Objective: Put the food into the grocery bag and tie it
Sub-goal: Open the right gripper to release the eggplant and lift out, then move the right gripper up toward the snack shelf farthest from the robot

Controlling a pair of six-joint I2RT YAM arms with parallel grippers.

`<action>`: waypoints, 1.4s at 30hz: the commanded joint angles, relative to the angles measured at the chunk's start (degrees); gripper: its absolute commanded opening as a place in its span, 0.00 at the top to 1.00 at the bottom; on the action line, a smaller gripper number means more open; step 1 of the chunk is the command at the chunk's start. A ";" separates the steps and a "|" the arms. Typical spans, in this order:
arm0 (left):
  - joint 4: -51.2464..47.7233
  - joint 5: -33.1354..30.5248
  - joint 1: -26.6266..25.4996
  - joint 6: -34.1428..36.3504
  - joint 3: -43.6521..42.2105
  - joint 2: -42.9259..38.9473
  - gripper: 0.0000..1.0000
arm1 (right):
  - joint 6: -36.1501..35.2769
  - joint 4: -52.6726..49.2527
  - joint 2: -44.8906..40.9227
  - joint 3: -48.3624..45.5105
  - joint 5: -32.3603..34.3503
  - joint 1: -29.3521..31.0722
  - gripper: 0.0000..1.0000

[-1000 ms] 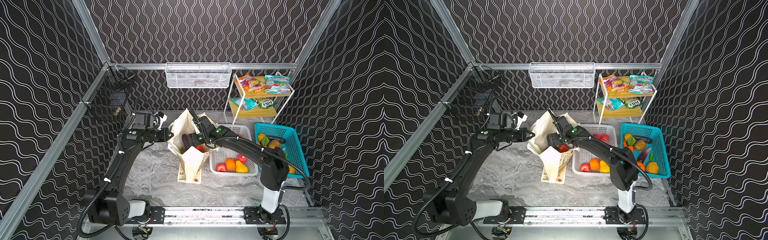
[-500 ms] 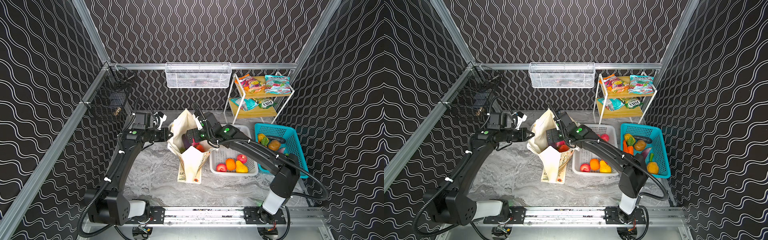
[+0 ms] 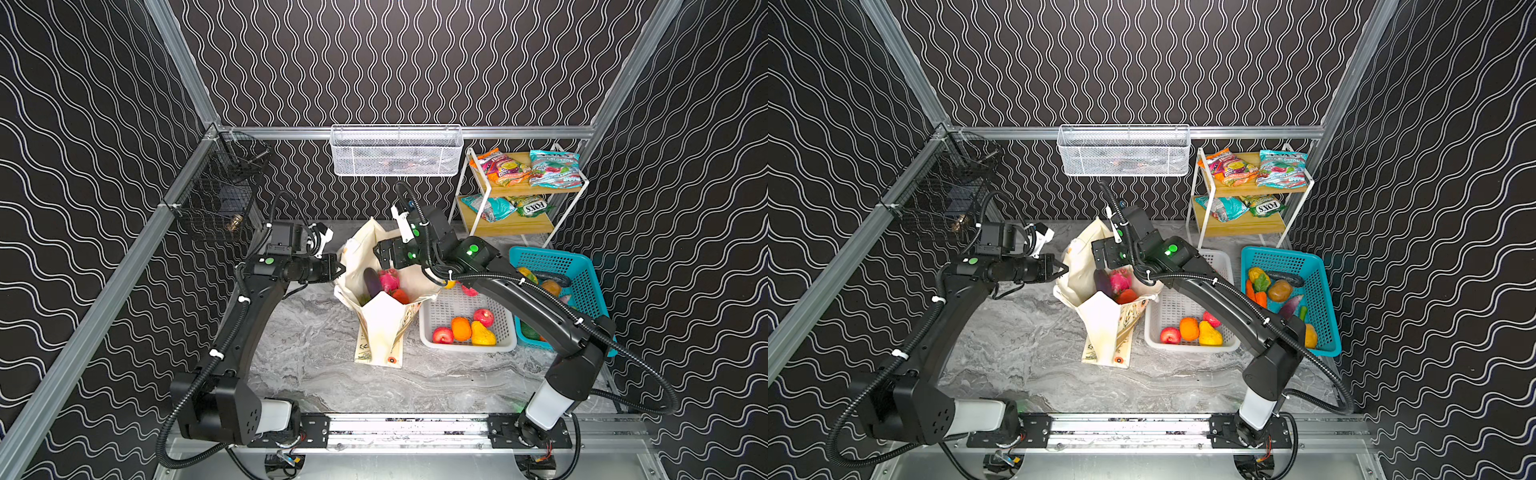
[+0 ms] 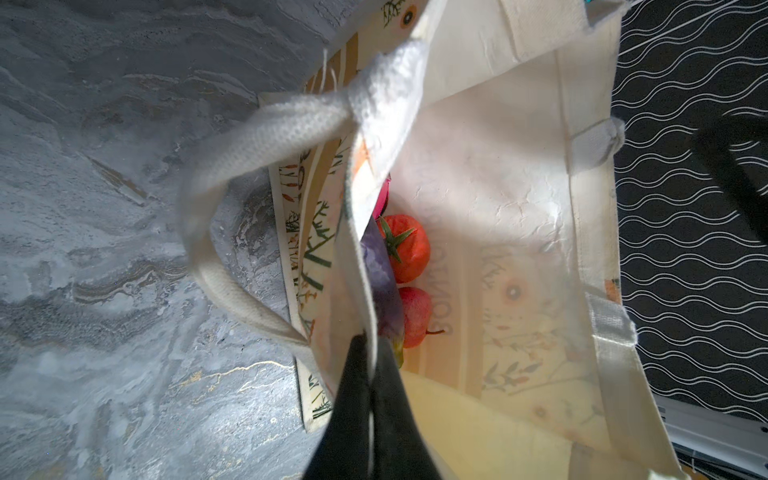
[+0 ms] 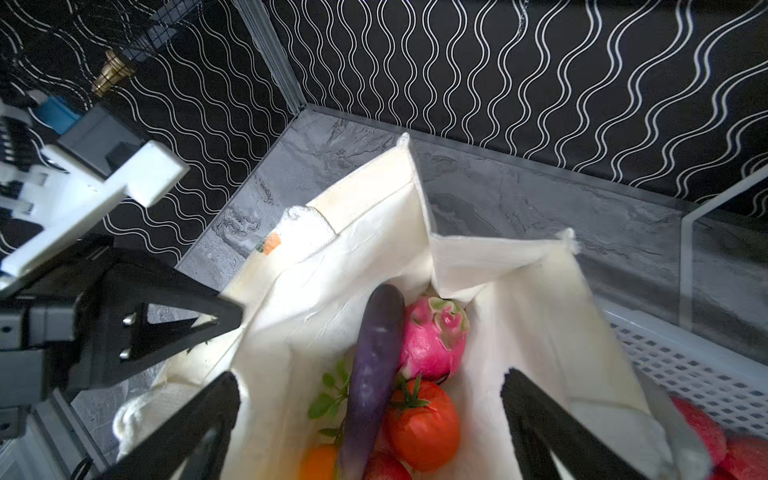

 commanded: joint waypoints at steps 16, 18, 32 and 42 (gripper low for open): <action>-4.53 0.09 -0.02 1.03 1.35 2.44 1.00 | 3.98 0.25 -15.89 -10.45 12.61 -0.43 0.01; -5.01 -0.01 -0.01 1.11 2.00 2.53 1.00 | 5.18 -0.47 -17.89 -11.21 14.19 -0.90 0.01; -7.67 1.91 -0.02 2.17 4.74 3.05 0.57 | 8.78 0.59 -27.92 -17.70 13.67 -7.03 0.01; -7.11 3.51 -0.02 1.94 5.55 3.95 0.56 | 9.98 0.72 -27.63 -15.47 10.80 -16.74 0.01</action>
